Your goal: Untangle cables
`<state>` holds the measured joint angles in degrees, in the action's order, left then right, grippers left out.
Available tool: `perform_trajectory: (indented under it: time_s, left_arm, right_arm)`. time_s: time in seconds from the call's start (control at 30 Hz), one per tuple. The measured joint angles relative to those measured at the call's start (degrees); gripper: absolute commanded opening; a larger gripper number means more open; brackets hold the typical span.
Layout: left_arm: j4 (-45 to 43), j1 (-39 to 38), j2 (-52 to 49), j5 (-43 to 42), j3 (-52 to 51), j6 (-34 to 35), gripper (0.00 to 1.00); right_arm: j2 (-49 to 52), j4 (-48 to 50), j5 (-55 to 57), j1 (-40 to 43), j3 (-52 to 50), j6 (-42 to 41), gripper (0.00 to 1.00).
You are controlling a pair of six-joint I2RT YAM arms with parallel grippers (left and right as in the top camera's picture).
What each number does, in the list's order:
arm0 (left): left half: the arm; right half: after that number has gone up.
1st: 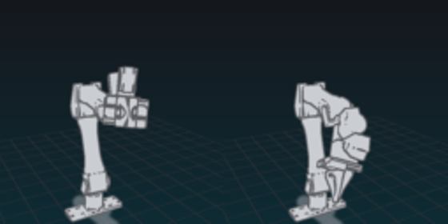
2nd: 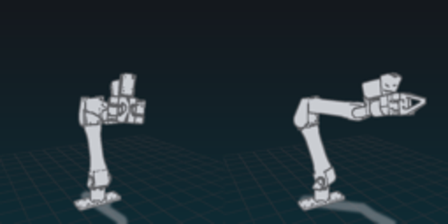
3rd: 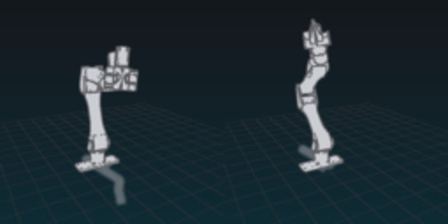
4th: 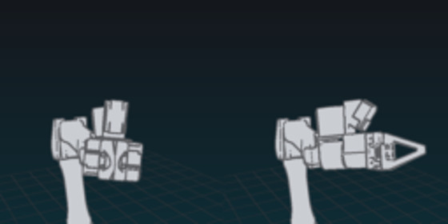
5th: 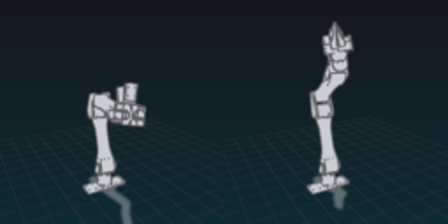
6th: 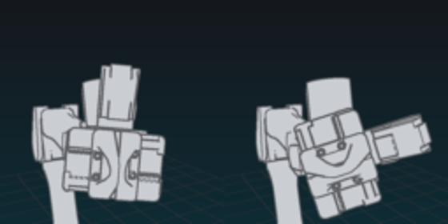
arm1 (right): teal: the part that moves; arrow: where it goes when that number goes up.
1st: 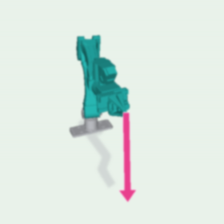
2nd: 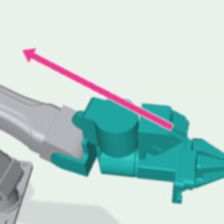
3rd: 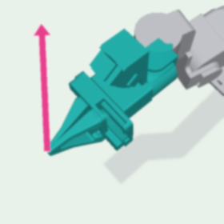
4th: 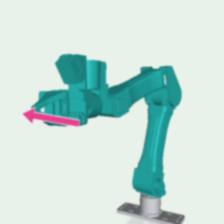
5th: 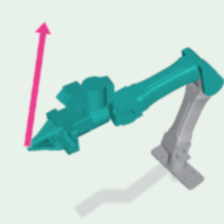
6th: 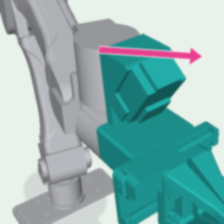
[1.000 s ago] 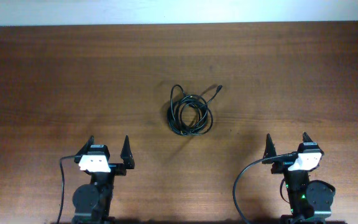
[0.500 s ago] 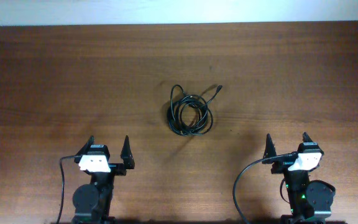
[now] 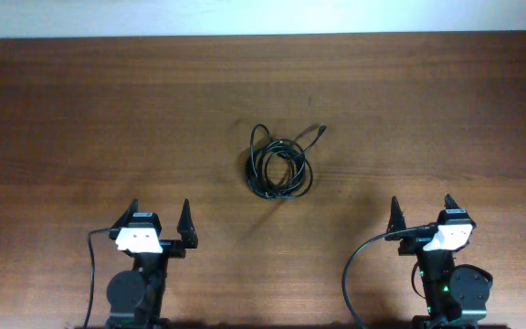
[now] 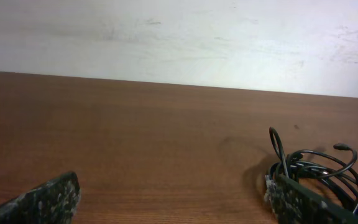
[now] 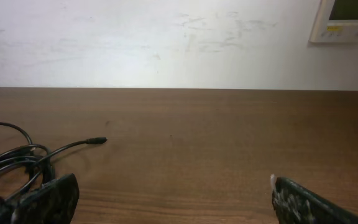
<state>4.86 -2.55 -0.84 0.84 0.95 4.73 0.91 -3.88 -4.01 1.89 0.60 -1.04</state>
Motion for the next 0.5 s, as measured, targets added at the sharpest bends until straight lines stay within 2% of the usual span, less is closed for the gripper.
perform_trajectory:
  time_s: [0.4,0.5]
  left_arm:
    - [0.0,0.0,0.0,0.0,0.0,0.0,0.99]
    - [0.0,0.0,0.0,0.0,0.0,0.0,0.99]
  right_arm:
    - [0.0,0.0,-0.3,0.0,0.0,0.0,0.99]
    - [0.0,0.5,-3.4,0.0,0.0,0.0,0.99]
